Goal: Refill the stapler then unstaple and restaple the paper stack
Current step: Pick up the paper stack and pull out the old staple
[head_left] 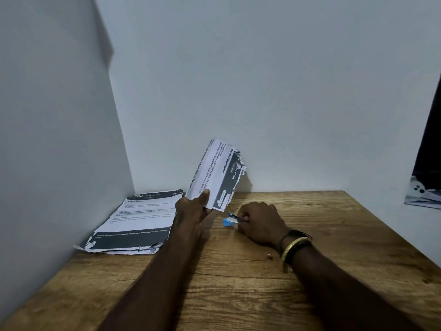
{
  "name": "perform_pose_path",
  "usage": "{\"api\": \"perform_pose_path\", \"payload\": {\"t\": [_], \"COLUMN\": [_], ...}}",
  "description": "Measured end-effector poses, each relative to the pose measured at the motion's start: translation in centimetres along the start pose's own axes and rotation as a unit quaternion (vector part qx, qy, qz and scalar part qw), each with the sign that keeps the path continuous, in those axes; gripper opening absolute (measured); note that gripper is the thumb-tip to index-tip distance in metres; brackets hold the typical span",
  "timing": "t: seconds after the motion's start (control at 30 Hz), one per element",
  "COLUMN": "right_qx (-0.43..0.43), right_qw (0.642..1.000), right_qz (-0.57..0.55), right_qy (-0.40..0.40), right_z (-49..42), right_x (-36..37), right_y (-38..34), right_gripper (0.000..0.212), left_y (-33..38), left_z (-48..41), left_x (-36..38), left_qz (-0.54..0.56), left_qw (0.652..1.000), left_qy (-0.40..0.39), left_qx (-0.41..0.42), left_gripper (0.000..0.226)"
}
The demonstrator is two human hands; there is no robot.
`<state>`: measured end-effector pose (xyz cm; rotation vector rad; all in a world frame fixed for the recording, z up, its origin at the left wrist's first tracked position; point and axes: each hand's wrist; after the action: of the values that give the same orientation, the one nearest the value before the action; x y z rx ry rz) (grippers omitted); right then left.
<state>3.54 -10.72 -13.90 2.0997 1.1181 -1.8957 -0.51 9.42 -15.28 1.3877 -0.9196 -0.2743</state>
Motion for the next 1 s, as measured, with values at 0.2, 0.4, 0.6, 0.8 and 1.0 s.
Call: {"api": "perform_pose_path", "payload": {"t": [0.2,0.4,0.6,0.8,1.0], "right_qx": [0.090,0.125,0.120,0.086,0.090], "right_qw": [0.910,0.754,0.767,0.786,0.816], "right_qz": [-0.402,-0.617,-0.599,-0.586,-0.550], "right_qy": [-0.037,-0.187,-0.197,-0.179,-0.150], "right_z": [-0.1,-0.2,-0.3,-0.1,0.2], "right_x": [-1.4,-1.9,-1.4,-0.9,-0.6], "right_y": [0.6,0.6,0.3,-0.1,-0.5], "right_gripper": [0.019,0.010,0.011,0.041,0.034], "left_y": [0.1,1.1,2.2,2.1,1.9], "left_z": [0.1,1.6,3.3,4.1,4.3], "left_x": [0.2,1.3,2.4,3.2,3.4], "left_qz": [0.013,0.031,0.025,-0.004,0.002], "left_qw": [1.000,0.999,0.999,0.998,0.997], "left_qy": [0.009,0.001,0.012,0.004,-0.006], "left_qx": [0.009,0.018,0.034,0.059,0.072], "left_gripper": [0.053,0.029,0.022,0.016,0.017]}}
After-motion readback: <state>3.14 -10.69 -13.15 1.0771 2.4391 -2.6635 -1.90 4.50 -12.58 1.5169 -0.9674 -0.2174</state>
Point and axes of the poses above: each hand's wrist, its own z-axis away from the middle knuckle, its own x-axis out of the palm, y = z × x, and after that the axes turned 7 degrees about x, right-handed
